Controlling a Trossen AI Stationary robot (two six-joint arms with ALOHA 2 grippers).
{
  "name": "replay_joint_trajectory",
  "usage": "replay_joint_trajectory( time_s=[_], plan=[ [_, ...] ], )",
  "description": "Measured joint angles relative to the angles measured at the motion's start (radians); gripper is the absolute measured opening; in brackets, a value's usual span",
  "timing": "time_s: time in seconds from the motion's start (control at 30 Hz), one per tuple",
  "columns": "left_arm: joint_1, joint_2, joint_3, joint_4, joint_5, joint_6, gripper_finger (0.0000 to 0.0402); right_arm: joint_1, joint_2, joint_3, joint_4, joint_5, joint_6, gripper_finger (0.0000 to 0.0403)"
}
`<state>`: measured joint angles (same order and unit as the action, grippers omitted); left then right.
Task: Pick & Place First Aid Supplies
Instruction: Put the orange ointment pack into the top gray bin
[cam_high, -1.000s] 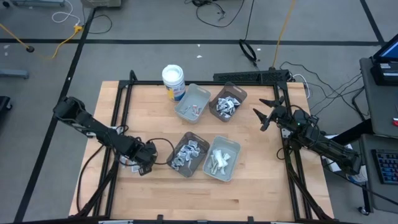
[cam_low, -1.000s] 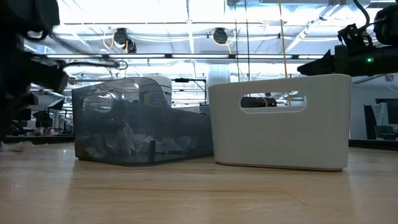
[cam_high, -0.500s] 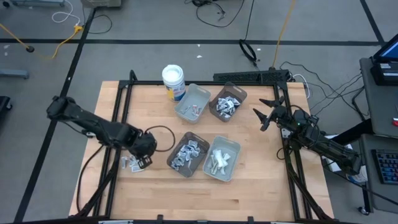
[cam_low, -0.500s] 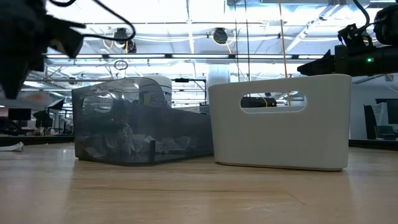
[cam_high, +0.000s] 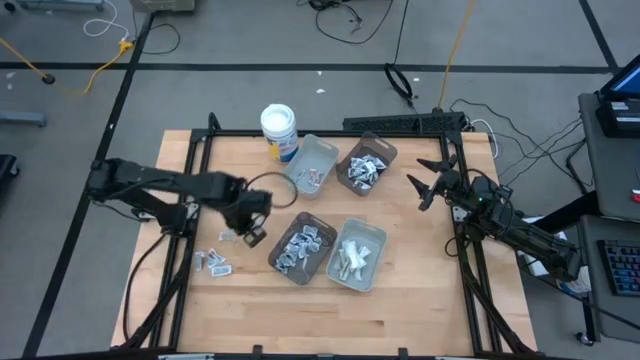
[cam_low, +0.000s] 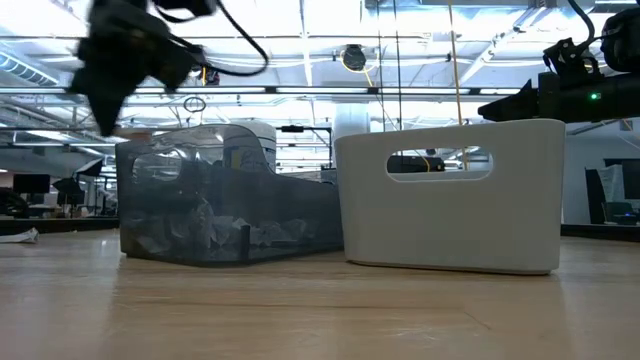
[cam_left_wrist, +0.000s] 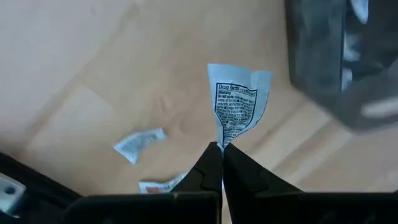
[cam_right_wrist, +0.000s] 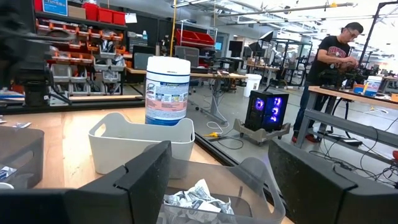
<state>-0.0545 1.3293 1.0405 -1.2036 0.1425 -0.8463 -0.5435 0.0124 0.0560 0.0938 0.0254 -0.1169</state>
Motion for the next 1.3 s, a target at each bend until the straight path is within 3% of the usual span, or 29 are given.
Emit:
replay_joint_trajectory(
  time_s=[0.47,0.83,0.97,1.3],
  plan=[
    [0.343,0.389,0.422,-0.035,0.019,0.239,0.0001,0.0,0.0,0.0,0.0,0.0,0.0,0.0263],
    [0.485,0.633,0.744,-0.069,0.041,0.353,0.0001,0.0,0.0,0.0,0.0,0.0,0.0,0.0263],
    [0.511,0.677,0.801,-0.082,0.04,0.364,0.0002,0.0,0.0,0.0,0.0,0.0,0.0,0.0263],
    [0.5,0.766,0.803,-0.041,-0.021,0.332,0.0002,0.0,0.0,0.0,0.0,0.0,0.0,0.0263]
  ],
)
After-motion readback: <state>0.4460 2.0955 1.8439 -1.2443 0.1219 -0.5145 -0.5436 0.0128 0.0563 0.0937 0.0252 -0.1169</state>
